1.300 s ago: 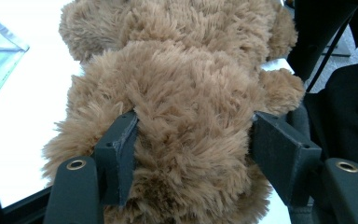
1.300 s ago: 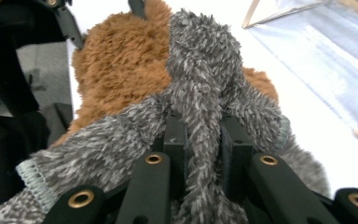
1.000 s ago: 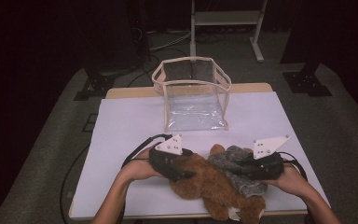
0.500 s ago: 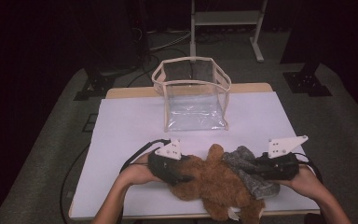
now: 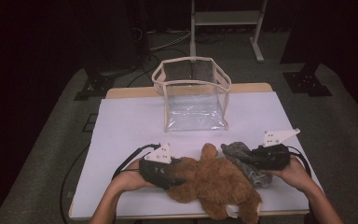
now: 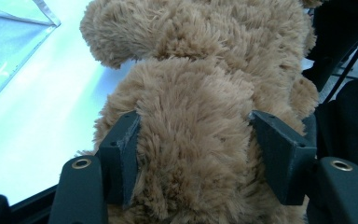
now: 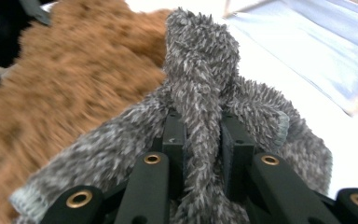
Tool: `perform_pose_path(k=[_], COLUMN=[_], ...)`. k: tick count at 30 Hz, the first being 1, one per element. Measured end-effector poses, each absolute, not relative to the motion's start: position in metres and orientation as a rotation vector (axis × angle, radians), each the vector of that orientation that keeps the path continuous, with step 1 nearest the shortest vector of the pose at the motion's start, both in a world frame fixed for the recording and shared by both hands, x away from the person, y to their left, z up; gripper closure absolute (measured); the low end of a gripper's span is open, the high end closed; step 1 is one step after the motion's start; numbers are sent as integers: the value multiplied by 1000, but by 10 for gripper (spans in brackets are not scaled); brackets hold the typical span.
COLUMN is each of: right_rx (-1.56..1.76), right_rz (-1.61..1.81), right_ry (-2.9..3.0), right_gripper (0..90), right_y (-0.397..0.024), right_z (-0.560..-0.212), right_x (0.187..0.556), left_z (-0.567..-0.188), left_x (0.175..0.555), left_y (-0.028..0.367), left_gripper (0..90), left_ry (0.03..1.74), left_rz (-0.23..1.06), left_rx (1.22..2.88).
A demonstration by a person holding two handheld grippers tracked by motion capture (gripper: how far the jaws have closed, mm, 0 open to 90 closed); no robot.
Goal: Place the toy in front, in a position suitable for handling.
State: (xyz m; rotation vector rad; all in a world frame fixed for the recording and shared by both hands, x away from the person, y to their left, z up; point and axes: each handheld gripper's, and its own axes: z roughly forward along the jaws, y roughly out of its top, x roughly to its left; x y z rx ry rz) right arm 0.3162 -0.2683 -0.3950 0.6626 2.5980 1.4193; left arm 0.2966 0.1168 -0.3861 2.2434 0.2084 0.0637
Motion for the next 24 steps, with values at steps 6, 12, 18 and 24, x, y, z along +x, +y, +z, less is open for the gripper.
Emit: perform_pose_path(k=[6, 12, 18, 24], right_rx=[616, 419, 416, 415], right_rz=[1389, 1483, 1404, 1436], right_ry=[2584, 2627, 2683, 2684], right_gripper=[745, 744, 750, 753], right_y=[-267, -235, -229, -231], right_z=[-380, -362, -373, -379], right_x=[307, 288, 288, 287], left_z=[-385, -385, -378, -383], left_x=[296, 296, 304, 313], left_y=[118, 118, 118, 125], left_gripper=[364, 352, 261, 168], left_ry=[197, 195, 200, 242], left_rz=[62, 58, 56, 9], left_rx=[2251, 2244, 2204, 2194])
